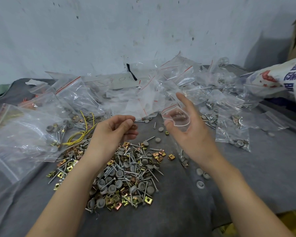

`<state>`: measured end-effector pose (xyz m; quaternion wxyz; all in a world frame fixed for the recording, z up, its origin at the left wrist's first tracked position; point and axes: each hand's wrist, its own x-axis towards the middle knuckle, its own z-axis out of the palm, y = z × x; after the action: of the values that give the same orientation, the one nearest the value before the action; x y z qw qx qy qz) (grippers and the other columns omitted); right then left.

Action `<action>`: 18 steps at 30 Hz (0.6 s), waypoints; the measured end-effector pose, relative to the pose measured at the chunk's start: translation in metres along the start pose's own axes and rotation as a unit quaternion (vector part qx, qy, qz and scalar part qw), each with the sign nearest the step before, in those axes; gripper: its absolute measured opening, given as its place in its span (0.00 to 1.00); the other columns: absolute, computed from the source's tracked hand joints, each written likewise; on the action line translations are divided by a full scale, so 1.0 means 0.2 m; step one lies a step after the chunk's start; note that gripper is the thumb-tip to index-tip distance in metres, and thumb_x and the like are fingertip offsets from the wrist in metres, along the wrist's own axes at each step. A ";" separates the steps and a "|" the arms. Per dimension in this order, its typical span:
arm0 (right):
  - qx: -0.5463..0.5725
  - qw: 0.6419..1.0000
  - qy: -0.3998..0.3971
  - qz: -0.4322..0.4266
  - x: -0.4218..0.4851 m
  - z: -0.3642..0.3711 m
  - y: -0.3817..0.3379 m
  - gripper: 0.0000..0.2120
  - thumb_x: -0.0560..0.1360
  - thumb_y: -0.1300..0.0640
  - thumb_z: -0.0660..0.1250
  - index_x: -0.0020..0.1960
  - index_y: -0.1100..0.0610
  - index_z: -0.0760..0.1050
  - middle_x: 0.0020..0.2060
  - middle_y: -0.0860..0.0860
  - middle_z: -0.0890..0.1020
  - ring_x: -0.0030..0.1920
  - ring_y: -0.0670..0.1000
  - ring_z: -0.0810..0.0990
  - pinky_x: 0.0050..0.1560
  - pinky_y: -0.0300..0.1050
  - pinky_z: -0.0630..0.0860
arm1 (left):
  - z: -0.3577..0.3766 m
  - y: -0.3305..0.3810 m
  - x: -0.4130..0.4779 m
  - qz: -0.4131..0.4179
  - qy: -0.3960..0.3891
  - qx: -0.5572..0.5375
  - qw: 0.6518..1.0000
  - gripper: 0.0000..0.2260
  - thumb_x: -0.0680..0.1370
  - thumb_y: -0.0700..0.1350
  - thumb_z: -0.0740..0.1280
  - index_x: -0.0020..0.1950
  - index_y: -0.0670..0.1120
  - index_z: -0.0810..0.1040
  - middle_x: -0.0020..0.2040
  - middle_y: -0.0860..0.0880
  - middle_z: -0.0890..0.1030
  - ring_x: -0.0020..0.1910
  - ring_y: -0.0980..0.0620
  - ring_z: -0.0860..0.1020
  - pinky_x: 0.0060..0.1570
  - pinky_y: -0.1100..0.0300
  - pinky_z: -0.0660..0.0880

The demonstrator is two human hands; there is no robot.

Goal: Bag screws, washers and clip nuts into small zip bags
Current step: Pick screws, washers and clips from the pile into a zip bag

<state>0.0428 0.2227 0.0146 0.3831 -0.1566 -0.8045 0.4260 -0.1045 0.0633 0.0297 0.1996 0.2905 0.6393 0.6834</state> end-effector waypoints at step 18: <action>-0.045 0.998 -0.047 -0.025 -0.01 0.05 0.03 0.34 0.76 0.46 0.70 0.75 0.30 0.56 0.55 0.37 0.80 0.60 0.40 0.78 0.62 0.41 0.74 | 0.11 0.21 -0.03 0.133 0.000 0.070 0.989 0.14 0.77 0.37 0.70 0.58 0.52 0.78 0.50 0.50 0.82 0.43 0.59 0.82 0.48 0.66 0.78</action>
<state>0.0372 0.2186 0.0058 0.3482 -0.1332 -0.8438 0.3861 -0.0819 0.0719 0.0710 0.0861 0.3866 0.6409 0.6575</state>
